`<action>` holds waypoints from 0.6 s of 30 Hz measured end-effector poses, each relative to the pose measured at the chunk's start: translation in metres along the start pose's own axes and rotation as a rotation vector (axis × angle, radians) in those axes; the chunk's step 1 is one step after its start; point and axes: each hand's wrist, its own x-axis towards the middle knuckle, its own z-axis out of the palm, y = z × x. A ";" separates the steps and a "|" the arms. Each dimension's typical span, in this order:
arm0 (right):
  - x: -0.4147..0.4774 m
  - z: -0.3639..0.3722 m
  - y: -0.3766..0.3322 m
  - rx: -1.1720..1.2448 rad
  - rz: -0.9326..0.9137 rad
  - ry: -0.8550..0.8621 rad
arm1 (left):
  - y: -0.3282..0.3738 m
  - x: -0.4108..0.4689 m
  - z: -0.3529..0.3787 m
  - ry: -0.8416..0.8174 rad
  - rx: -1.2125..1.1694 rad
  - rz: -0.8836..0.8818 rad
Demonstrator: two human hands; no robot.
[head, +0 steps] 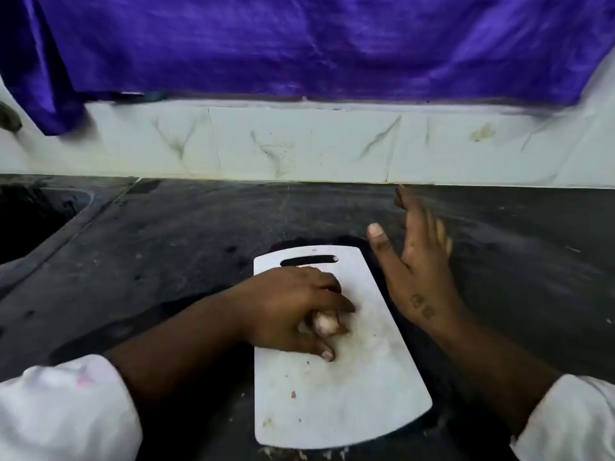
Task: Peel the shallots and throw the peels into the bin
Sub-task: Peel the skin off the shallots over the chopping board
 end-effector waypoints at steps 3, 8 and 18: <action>-0.021 -0.002 0.003 -0.014 -0.008 0.040 | 0.012 -0.008 0.010 0.065 -0.060 -0.107; -0.047 -0.002 0.003 0.285 -0.038 -0.086 | 0.041 -0.009 0.027 0.466 -0.421 -0.399; -0.067 0.007 0.015 0.628 -0.072 -0.189 | 0.071 0.008 0.052 0.805 -0.958 -0.553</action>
